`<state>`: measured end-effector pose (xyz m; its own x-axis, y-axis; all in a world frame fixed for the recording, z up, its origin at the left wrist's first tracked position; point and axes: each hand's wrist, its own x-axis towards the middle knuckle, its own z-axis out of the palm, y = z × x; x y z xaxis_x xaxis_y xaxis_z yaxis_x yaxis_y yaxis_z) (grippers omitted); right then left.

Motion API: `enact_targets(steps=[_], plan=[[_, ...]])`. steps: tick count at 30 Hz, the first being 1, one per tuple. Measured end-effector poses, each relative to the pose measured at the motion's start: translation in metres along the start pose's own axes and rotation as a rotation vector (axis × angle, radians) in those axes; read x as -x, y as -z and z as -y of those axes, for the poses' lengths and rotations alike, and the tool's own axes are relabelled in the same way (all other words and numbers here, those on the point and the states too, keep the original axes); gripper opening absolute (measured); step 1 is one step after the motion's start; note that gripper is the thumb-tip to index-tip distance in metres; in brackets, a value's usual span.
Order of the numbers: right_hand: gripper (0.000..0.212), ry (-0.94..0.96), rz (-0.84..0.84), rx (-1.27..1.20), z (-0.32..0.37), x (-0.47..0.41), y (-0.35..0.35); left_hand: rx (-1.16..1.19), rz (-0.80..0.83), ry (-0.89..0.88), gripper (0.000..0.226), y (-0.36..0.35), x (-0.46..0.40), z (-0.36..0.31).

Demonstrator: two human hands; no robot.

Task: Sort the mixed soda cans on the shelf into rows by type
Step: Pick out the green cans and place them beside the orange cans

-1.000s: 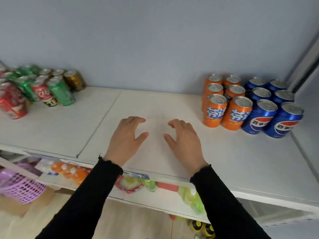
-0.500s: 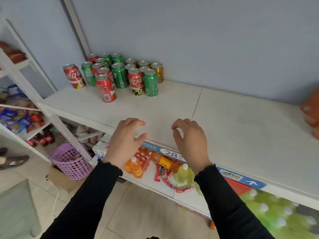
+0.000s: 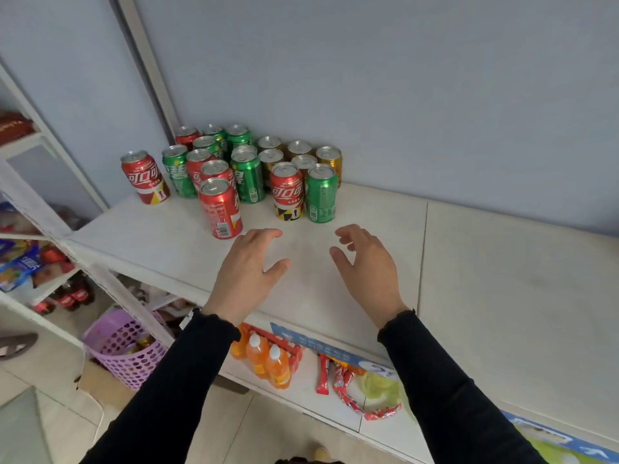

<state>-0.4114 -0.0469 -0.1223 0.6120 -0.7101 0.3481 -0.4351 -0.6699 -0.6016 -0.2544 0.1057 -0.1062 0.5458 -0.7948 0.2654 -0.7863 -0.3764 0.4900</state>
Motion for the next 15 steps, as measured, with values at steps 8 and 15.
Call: enact_targets(steps=[8, 15], plan=[[0.073, -0.166, 0.009, -0.156, -0.005, -0.067, -0.03, 0.067, -0.03, -0.076, 0.052, 0.002, -0.053, 0.012], [0.094, -0.278, -0.052, -0.354, 0.006, -0.106, -0.064, 0.032, -0.085, -0.198, 0.048, 0.035, -0.088, 0.022]])
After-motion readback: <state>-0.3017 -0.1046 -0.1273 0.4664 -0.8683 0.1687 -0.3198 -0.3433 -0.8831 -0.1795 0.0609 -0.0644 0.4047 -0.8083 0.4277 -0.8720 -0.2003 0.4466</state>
